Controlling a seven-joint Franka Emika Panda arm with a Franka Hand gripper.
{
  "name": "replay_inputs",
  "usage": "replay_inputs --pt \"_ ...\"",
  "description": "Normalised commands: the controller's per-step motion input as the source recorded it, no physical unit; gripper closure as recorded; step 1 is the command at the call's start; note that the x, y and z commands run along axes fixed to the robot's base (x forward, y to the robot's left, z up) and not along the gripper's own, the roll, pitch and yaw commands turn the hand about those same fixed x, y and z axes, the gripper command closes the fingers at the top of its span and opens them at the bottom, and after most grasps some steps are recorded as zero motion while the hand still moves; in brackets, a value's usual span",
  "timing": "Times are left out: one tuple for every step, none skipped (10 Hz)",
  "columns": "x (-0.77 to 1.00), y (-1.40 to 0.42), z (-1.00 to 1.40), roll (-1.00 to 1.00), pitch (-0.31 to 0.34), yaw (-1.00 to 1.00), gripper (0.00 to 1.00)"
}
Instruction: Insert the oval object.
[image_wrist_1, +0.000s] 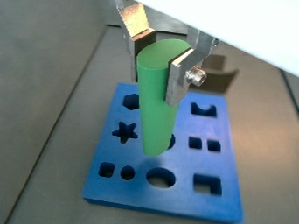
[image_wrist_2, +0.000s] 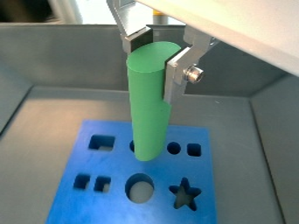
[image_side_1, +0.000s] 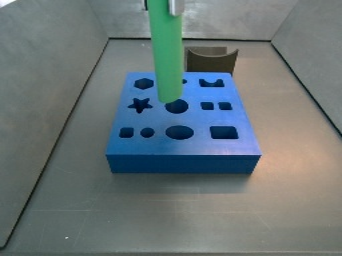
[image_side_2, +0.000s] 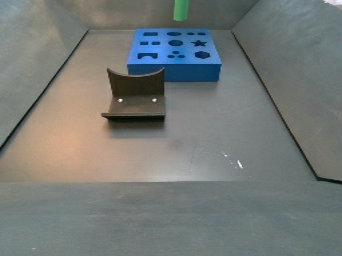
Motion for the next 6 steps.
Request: replay_inputs --pt "0.00 -0.13 -0.11 -0.05 0.000 -0.97 1.00" --pt "0.00 -0.11 -0.16 -0.03 0.000 -0.99 1.00" --pt "0.00 -0.11 -0.16 -0.03 0.000 -0.99 1.00" --pt "0.00 -0.09 -0.22 -0.01 0.000 -1.00 1.00" --pt "0.00 -0.05 -0.34 0.00 0.017 -1.00 1.00" --pt "0.00 -0.03 -0.38 0.00 0.020 -1.00 1.00"
